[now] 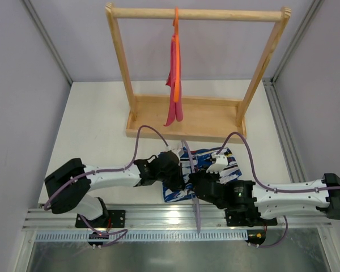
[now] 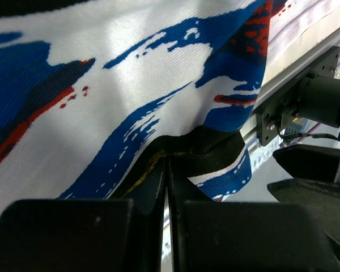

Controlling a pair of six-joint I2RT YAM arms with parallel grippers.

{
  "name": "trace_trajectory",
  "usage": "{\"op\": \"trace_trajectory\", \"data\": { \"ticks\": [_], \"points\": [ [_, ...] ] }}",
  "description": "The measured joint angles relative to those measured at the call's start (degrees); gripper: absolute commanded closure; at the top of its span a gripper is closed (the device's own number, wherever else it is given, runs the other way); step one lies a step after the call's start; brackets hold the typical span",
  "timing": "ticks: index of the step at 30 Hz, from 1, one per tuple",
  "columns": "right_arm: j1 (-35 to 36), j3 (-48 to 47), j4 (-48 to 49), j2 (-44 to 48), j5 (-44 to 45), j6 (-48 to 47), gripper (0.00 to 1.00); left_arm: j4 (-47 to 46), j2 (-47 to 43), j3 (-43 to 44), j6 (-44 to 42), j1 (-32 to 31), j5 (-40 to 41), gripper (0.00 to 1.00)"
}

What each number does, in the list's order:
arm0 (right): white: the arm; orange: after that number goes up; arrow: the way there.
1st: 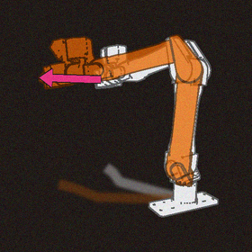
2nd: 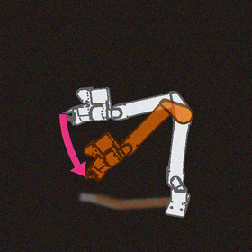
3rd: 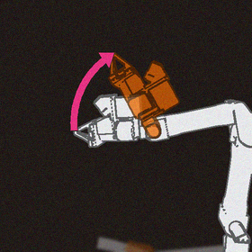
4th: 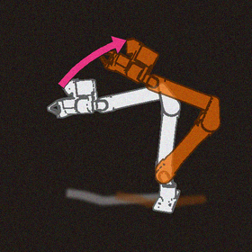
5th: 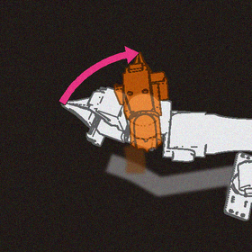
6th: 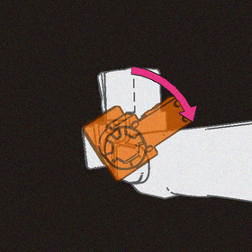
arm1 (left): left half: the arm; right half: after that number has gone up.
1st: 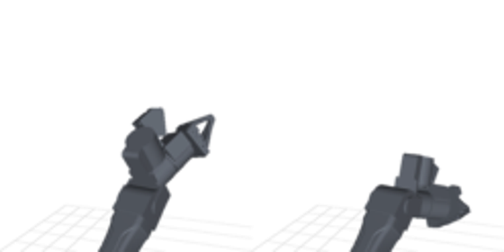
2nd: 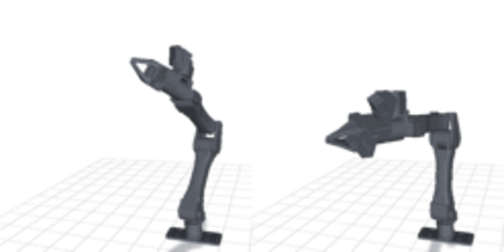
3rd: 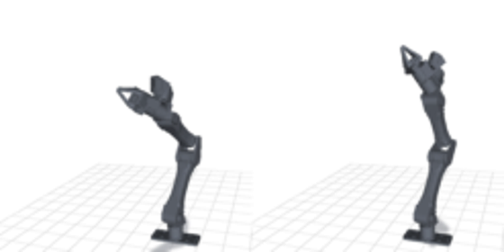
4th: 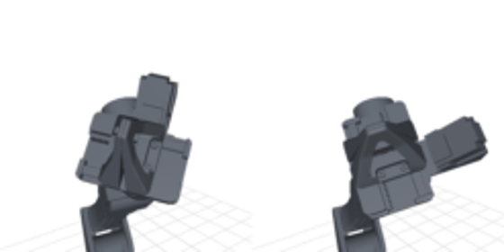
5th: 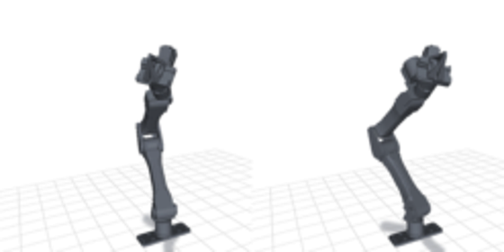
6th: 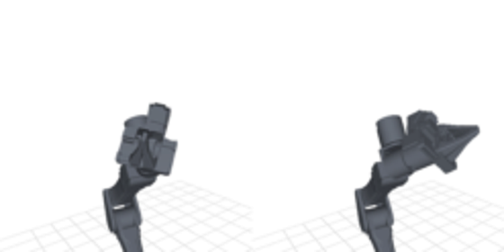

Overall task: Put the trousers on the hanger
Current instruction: Place trousers on hanger

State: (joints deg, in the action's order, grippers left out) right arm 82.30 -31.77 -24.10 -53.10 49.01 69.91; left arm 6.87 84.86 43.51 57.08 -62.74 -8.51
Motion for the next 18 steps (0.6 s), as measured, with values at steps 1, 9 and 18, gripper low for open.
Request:
{"op": "trace_trajectory", "data": {
  "ticks": [1, 9, 18],
  "points": [
    [0.02, -0.22, 0.0, -0.24, 0.0, -0.02, 0.96, -0.92, 0.0, -0.46, 0.17, 0.0, -0.04, 1.0],
    [1.22, -1.44, 0.42, -2.6, 0.5, -0.04, 0.86, -1.01, -3.43, -1.29, 0.7, 0.02, 1.57, 0.9],
    [2.54, -4.02, 1.16, -4.26, 3.72, -0.57, 0.71, 3.02, -18.32, -2.54, 0.94, 3.13, 4.48, 0.53]
  ]
}}
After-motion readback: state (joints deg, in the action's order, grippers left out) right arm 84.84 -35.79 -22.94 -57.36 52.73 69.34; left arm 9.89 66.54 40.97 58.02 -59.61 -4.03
